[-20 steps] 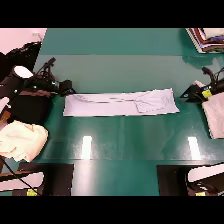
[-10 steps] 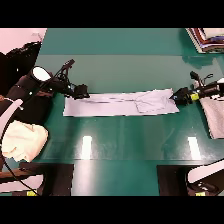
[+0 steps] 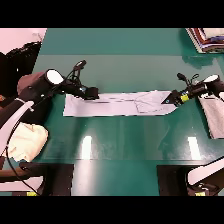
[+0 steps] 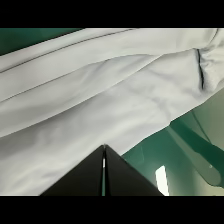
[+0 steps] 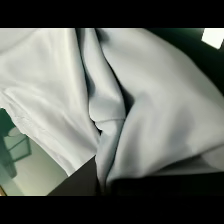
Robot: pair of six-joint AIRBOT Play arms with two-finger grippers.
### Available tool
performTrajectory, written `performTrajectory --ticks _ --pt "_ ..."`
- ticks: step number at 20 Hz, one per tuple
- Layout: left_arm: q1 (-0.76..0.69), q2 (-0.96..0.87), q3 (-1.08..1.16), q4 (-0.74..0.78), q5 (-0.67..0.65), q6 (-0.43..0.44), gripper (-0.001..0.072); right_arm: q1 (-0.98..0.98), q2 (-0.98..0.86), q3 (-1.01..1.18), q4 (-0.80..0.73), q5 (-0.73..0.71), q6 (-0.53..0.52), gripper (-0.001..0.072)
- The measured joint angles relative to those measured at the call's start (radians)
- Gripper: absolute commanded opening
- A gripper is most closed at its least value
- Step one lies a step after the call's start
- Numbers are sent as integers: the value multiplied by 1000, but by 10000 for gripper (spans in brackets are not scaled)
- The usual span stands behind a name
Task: Fold the shirts.
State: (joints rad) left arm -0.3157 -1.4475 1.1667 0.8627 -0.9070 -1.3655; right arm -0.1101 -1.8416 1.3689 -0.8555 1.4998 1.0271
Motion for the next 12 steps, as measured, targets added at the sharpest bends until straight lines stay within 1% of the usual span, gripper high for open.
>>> performTrajectory --ticks 6,12 --pt "-90 -180 164 -8 5 -18 27 17 105 2 19 15 10 11" --pt "-180 -387 369 -11 -19 -56 27 94 280 12 76 3 101 10"
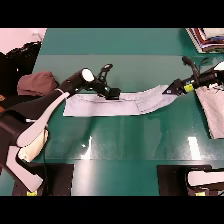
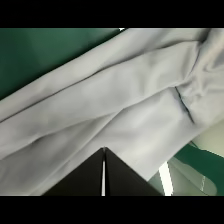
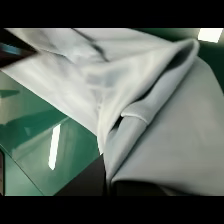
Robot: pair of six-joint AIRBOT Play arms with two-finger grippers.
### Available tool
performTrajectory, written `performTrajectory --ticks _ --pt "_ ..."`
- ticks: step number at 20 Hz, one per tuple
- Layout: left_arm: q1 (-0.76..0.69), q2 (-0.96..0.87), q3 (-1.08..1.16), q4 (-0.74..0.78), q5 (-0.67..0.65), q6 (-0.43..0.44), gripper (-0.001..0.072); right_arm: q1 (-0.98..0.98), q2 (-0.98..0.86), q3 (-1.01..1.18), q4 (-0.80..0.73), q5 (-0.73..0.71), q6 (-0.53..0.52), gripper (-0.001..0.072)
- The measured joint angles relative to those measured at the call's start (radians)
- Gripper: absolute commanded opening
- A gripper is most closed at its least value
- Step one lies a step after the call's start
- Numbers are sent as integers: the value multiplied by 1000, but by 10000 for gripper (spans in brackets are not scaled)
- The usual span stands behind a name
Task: Fold the shirts.
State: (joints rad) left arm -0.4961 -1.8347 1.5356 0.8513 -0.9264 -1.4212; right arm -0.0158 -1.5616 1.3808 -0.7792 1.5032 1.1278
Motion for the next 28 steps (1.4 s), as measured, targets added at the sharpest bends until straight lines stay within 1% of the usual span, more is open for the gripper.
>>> performTrajectory --ticks 7,11,14,17,19,24,26,27,28 --pt "-42 -71 61 -3 -31 -17 27 96 64 186 36 16 95 10" --pt "-47 -78 76 1 -51 -18 27 148 69 277 39 30 122 10" --pt "-40 -79 122 6 -82 -2 27 194 71 323 41 27 131 10" --pt "-6 -79 209 42 -160 8 26 242 61 361 42 7 136 10" --pt "31 -79 282 76 -245 12 27 284 39 394 43 0 138 10" --pt "193 -70 477 180 -446 11 27 454 -95 521 45 -24 137 11" --pt "275 -38 513 208 -489 8 27 548 -174 582 46 -60 124 15" --pt "315 -17 523 222 -502 8 27 602 -219 610 47 -90 117 120" --pt "356 7 530 238 -515 7 27 652 -260 631 48 -130 109 364"
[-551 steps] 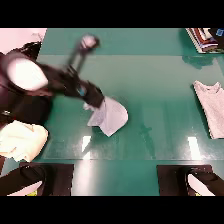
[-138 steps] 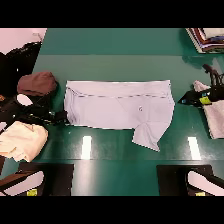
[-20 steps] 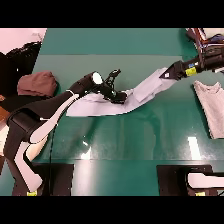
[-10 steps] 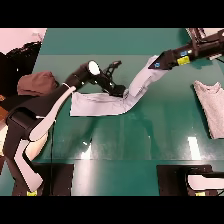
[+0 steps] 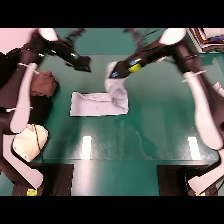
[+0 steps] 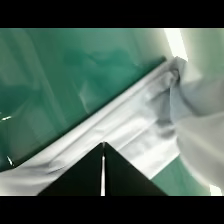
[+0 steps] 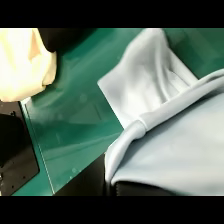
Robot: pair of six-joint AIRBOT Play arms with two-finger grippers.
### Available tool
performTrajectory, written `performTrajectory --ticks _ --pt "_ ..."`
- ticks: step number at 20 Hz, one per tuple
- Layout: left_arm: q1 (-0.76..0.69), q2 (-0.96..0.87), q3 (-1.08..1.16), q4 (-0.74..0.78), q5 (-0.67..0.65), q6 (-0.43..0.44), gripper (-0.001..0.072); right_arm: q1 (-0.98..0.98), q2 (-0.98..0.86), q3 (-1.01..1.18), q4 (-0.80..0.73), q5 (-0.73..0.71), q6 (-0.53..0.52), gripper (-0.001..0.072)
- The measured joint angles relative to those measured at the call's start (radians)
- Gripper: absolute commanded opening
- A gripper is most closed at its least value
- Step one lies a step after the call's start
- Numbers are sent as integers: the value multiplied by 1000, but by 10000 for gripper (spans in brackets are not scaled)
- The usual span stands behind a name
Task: Fold the shirts.
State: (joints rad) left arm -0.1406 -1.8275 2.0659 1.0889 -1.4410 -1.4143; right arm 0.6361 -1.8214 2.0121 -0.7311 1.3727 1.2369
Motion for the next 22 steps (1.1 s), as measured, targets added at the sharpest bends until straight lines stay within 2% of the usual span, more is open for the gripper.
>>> performTrajectory --ticks 1,4,5,6,9,13,18,19,20,21,22 --pt "40 26 5 8 -11 -2 27 48 -40 15 2 -53 -10 490" --pt "146 99 13 28 -28 -2 27 172 -134 41 5 -217 -33 477" --pt "175 122 13 31 -33 -2 27 193 -146 45 2 -253 -36 439" --pt "202 147 8 33 -39 -2 27 204 -151 47 -8 -277 -40 432" --pt "257 223 -26 53 -53 -2 27 186 -114 -3 -68 -284 -46 432" --pt "283 312 -109 107 -67 0 27 74 1 -183 -127 -234 -43 432" --pt "212 352 -261 114 -49 0 31 -75 136 -454 -153 -204 -27 432" --pt "175 354 -303 117 -34 1 228 -99 159 -499 -155 -202 -26 431" --pt "135 356 -340 116 -16 3 575 -120 181 -537 -155 -202 -24 431" --pt "88 357 -381 113 7 13 673 -141 202 -576 -157 -201 -24 431" --pt "44 357 -420 115 35 24 673 -158 224 -612 -159 -200 -23 431"
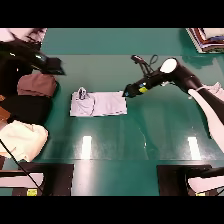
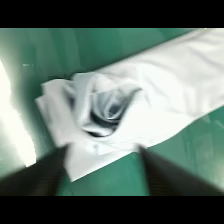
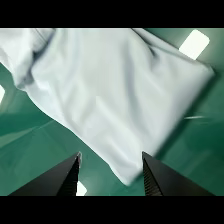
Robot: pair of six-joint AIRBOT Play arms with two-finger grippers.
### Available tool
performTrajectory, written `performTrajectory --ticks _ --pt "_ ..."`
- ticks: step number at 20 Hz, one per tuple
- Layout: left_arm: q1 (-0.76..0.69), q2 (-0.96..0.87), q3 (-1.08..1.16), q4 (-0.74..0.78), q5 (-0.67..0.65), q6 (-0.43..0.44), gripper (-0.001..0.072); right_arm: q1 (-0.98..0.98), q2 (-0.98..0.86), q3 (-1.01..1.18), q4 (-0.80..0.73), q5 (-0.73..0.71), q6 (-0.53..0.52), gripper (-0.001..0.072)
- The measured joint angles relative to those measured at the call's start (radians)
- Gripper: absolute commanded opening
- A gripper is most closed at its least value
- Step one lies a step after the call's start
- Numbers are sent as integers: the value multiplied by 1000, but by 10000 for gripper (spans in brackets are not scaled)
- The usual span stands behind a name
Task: Fold the shirts.
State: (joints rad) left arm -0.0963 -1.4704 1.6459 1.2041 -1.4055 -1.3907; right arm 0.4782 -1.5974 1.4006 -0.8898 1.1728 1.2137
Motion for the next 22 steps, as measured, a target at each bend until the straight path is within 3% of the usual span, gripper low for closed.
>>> performTrajectory --ticks 5,11,12,13,15,17,22 --pt "-172 -41 -125 40 148 59 672 -61 111 -139 0 1 2 431" --pt "-226 -164 -155 61 157 81 672 -89 213 -261 -1 -18 2 431" --pt "-229 -177 -157 60 156 82 639 -91 224 -278 -1 -21 2 431" --pt "-230 -189 -159 62 157 84 516 -91 233 -294 -1 -26 2 431" --pt "-231 -203 -160 64 166 85 338 -93 248 -319 -1 -33 2 431" --pt "-233 -209 -161 64 171 86 26 -93 256 -333 0 -36 2 431" --pt "-211 -192 -143 122 70 78 27 -93 263 -346 6 -38 2 431"
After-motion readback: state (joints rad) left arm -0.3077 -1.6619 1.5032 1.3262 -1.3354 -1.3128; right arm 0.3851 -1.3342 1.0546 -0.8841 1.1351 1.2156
